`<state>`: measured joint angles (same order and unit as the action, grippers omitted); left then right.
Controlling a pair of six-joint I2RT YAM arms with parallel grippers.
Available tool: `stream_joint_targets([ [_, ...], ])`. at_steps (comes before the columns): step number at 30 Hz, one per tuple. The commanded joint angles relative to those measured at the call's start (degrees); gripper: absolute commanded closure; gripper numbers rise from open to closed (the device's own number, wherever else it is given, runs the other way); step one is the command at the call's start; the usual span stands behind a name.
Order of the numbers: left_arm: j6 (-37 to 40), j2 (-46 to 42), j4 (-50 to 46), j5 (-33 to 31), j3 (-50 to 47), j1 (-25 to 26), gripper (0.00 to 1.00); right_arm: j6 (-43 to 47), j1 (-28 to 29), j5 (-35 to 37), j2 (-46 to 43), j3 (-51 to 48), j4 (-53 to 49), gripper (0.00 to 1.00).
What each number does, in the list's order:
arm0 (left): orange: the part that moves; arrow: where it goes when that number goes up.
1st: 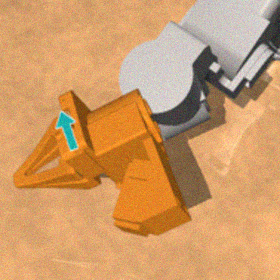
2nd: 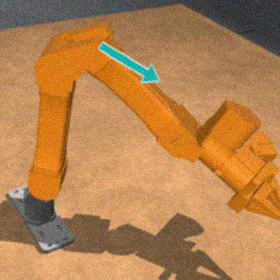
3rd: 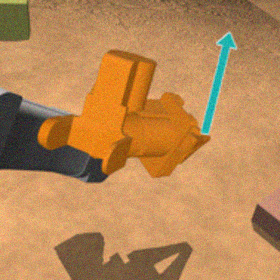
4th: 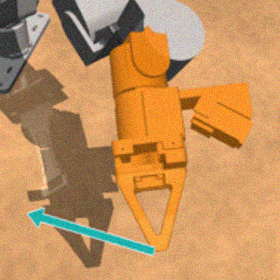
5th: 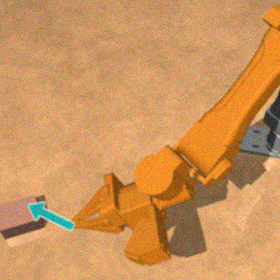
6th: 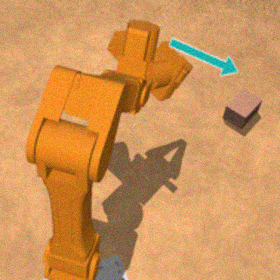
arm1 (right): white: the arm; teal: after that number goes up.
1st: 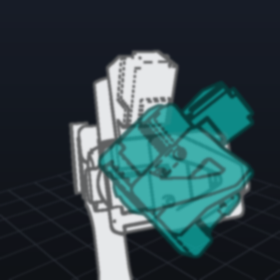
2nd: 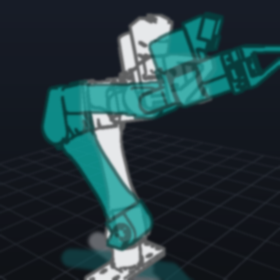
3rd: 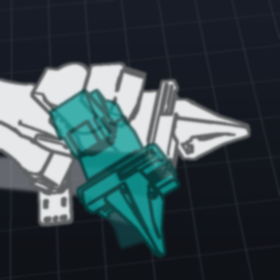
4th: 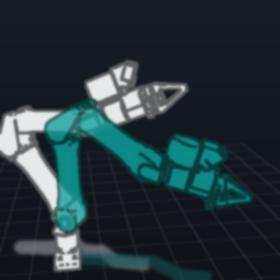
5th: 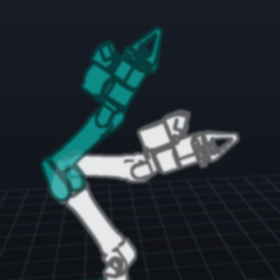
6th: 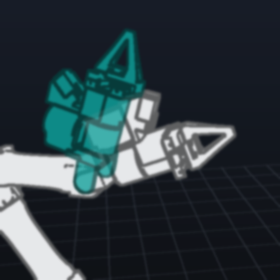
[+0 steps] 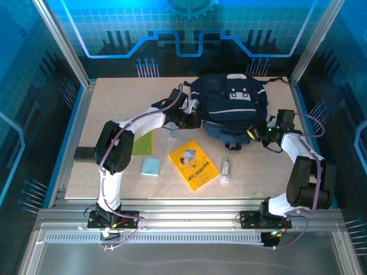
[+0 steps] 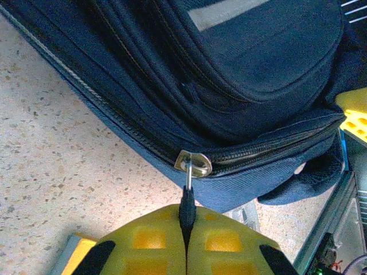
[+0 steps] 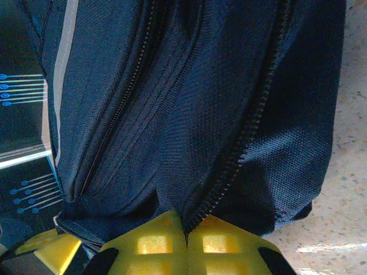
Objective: Pack books, pencil case, and school supplies into a backpack
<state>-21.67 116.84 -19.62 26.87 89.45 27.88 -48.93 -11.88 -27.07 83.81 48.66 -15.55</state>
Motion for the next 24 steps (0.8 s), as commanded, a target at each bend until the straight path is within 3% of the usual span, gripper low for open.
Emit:
stream_joint_targets([
  [1, 1.0, -3.1, 0.4, -1.2, -0.3, -1.1, 1.0, 5.2, -3.3, 7.4, 1.5, 5.2, -3.7, 1.0],
  [5, 0.9, -2.0, 0.4, 0.6, 3.9, 3.1, 1.0, 6.0, -3.2, 7.6, 1.9, 9.9, -7.6, 1.0],
  [7, -0.6, -0.5, 1.5, 2.5, 6.9, 5.1, 1.0, 5.4, -3.2, 7.2, 0.2, 11.0, -9.1, 0.56],
  [8, -1.6, 0.6, 2.5, 3.3, 8.6, 6.0, 1.0, 5.1, -3.3, 7.1, -0.9, 11.5, -10.4, 0.4],
  [10, -2.9, 2.8, 3.5, 4.5, 12.5, 7.7, 1.0, 5.2, -3.2, 6.5, -3.3, 12.1, -13.1, 0.26],
  [14, -3.4, 7.9, 3.5, 5.3, 21.5, 10.6, 1.0, 4.3, -3.2, 5.2, -8.7, 11.5, -17.6, 0.13],
  [19, -5.3, 13.0, 4.3, 5.8, 28.7, 11.8, 1.0, 1.3, -3.2, 3.3, -14.0, 8.7, -19.4, 0.07],
  [24, -6.2, 13.7, 6.3, 6.1, 28.8, 12.6, 1.0, -5.1, -2.9, -0.9, -16.4, 4.3, -15.5, 0.06],
])
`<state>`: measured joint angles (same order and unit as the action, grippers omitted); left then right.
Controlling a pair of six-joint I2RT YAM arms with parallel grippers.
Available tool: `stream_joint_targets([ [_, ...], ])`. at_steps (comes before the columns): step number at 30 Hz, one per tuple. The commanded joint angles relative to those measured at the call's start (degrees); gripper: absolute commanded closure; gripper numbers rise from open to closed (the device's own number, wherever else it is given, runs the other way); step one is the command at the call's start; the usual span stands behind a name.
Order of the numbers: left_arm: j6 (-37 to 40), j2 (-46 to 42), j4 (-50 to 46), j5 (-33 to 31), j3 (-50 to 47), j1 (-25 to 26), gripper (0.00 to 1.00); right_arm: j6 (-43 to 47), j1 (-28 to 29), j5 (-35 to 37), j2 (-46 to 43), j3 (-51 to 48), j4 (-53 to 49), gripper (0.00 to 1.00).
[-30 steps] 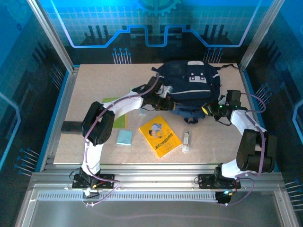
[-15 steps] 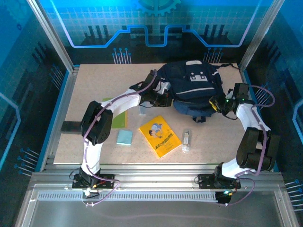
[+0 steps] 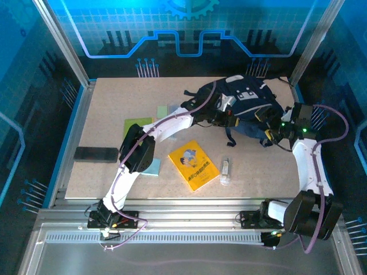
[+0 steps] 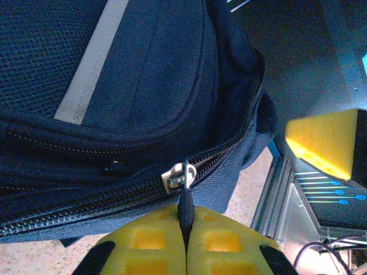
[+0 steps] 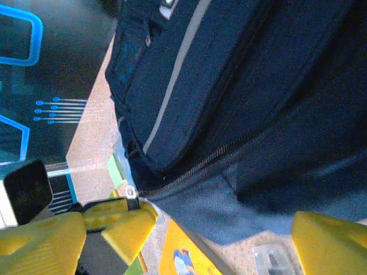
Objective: Pack books, pencil case, and school supplies into a backpack
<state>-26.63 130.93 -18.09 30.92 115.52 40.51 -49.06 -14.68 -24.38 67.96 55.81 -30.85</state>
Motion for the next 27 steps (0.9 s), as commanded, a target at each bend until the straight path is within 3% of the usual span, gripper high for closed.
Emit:
stream_joint_targets([
  [1, -1.5, -0.6, 5.2, 2.2, 2.2, 0.3, 1.0, -6.8, 0.0, -4.6, -0.4, -3.9, 1.3, 0.06],
  [4, -2.0, -1.5, 6.8, 1.9, 0.2, 1.0, 1.0, -12.9, 1.5, -5.9, 0.5, -7.7, 7.7, 0.06],
  [12, -2.6, -5.0, 9.4, 4.6, -5.4, 3.0, 1.0, -21.4, 3.1, 1.5, 8.3, -10.9, 19.2, 0.11],
  [13, -2.9, -5.7, 9.7, 4.9, -6.7, 3.0, 1.0, -22.0, 3.3, 2.5, 9.3, -11.2, 21.4, 0.15],
  [15, -3.1, -7.0, 10.4, 5.0, -9.2, 2.9, 1.0, -22.1, 3.6, 5.0, 10.5, -11.1, 22.0, 0.36],
  [19, -1.9, -8.3, 9.5, 3.7, -12.3, 2.0, 1.0, -22.0, 3.6, 8.3, 9.1, -12.9, 24.5, 0.97],
  [27, 1.2, -7.8, 7.1, -1.8, -17.7, -6.6, 1.0, -18.3, 2.9, 13.1, 1.5, -13.1, 18.4, 1.0],
])
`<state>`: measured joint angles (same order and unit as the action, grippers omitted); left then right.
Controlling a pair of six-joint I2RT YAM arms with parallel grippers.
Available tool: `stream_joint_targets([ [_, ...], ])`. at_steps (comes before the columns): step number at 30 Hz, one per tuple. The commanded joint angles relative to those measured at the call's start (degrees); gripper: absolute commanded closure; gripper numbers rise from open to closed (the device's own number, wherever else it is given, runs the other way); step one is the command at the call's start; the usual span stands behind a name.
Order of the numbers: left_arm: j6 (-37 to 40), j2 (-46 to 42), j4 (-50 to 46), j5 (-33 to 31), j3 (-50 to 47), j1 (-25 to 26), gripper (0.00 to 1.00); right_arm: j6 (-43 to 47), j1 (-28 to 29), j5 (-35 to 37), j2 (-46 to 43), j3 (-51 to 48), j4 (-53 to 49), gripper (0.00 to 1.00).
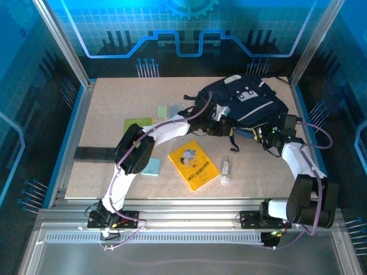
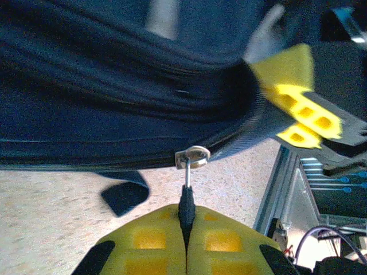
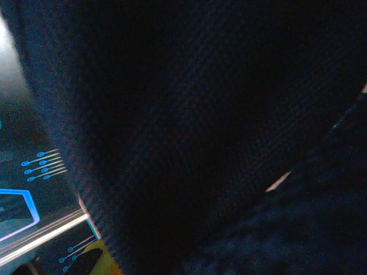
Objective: Pack books, pencil case, and school supplies into a backpack
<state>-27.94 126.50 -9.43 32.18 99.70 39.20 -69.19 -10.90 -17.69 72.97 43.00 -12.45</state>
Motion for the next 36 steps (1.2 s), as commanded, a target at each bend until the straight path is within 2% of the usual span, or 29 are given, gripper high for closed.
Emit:
stream_joint_targets([
  [1, 2.7, -3.3, -1.5, -3.5, -2.4, -6.7, 1.0, 2.0, -1.0, 6.3, -3.9, -0.3, -0.4, 1.0],
  [10, 3.8, 1.7, -4.5, -10.6, 2.5, -14.6, 1.0, 2.5, 1.2, 3.0, -2.5, 0.1, 0.0, 1.0],
  [14, 2.1, 4.0, -5.0, -10.8, 5.9, -14.1, 1.0, 2.7, 5.5, 2.4, -1.4, 1.0, 0.2, 1.0],
  [19, 0.5, 4.1, -4.7, -15.0, 5.7, -14.1, 0.99, 2.9, 10.3, 2.6, -1.6, 0.4, -0.2, 1.0],
  [20, 0.4, 3.9, -4.9, -15.4, 5.7, -14.3, 0.87, 3.3, 10.9, 1.6, -1.4, 0.4, -0.1, 1.0],
  [21, 0.4, 3.7, -5.1, -15.7, 5.6, -14.4, 0.75, 3.8, 11.3, 0.4, -1.2, 0.5, -0.2, 0.93],
  [22, 0.5, 3.4, -5.3, -15.9, 5.6, -14.6, 0.63, 4.3, 11.9, -1.0, -0.9, 0.7, -0.6, 0.78],
  [23, 0.5, 3.1, -5.6, -16.4, 5.6, -14.7, 0.49, 4.9, 12.8, -2.0, -0.7, 1.0, -1.3, 0.58],
  [24, 0.6, 2.7, -5.9, -16.8, 5.5, -14.9, 0.42, 5.5, 13.6, -2.5, -0.6, 1.3, -2.3, 0.46],
  [26, 0.8, 1.7, -6.4, -17.6, 5.1, -15.2, 0.31, 8.0, 15.4, -2.9, -0.7, 2.4, -5.1, 0.32],
  [31, 0.9, -3.3, -7.2, -19.0, 1.5, -16.0, 0.24, 19.8, 19.2, 0.3, -0.1, 7.0, -14.7, 0.27],
  [36, 0.9, -13.3, -9.4, -19.8, -8.5, -16.0, 0.2, 31.8, 23.1, -2.2, 2.5, 12.4, -18.4, 0.24],
])
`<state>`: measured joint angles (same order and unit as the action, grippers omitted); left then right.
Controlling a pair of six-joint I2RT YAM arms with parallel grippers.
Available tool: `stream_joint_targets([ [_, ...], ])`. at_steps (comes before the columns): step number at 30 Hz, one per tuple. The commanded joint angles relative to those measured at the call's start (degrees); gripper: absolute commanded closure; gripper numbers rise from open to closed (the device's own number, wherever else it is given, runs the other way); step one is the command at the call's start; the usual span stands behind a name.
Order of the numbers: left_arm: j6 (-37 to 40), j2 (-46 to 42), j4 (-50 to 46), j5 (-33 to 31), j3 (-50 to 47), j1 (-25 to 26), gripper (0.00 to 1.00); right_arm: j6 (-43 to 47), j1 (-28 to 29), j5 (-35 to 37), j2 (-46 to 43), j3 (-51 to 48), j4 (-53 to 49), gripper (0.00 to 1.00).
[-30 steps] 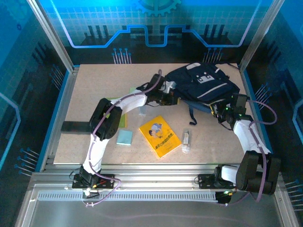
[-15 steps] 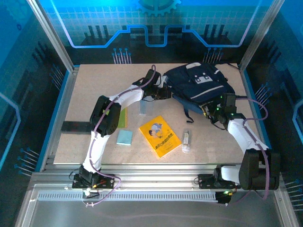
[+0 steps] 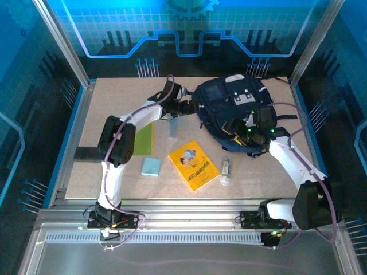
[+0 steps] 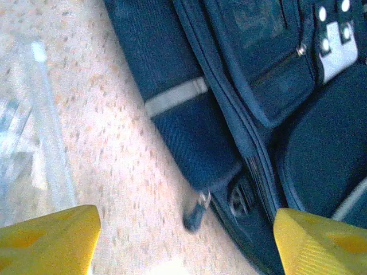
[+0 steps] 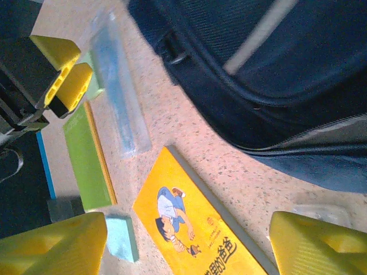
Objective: Pack books, pencil case, and school supplies into a backpack
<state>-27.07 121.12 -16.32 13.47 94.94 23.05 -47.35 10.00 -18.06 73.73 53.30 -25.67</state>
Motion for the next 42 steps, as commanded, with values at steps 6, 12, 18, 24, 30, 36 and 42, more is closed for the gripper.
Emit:
stream_joint_targets([
  [6, -3.0, -23.5, -6.0, 0.1, -21.7, 0.6, 0.21, 22.9, 8.7, -2.8, 8.8, 6.1, -8.6, 0.24],
  [12, -7.9, -35.2, -11.3, -0.2, -34.1, 4.9, 0.25, 29.5, 13.5, -2.7, 15.8, 7.5, -8.3, 0.25],
  [18, -15.4, -40.8, -12.5, -1.2, -41.5, 12.0, 0.27, 32.1, 17.3, 3.0, 20.3, 6.6, -7.2, 0.26],
  [24, -19.3, -40.2, -8.8, -2.0, -46.6, 14.4, 0.3, 32.4, 19.8, 7.1, 22.1, 4.4, -6.0, 0.27],
  [30, -21.8, -35.0, -1.4, -1.5, -49.1, 15.3, 0.3, 33.1, 21.6, 7.8, 24.0, 3.6, -5.5, 0.28],
  [36, -21.5, -29.4, -0.2, -2.0, -47.9, 15.5, 0.35, 32.1, 23.0, 4.9, 23.7, 2.9, -4.6, 0.32],
  [42, -21.5, -27.1, 0.2, -3.1, -48.0, 15.5, 0.44, 28.3, 23.3, -2.5, 16.6, 1.3, -3.7, 0.41],
])
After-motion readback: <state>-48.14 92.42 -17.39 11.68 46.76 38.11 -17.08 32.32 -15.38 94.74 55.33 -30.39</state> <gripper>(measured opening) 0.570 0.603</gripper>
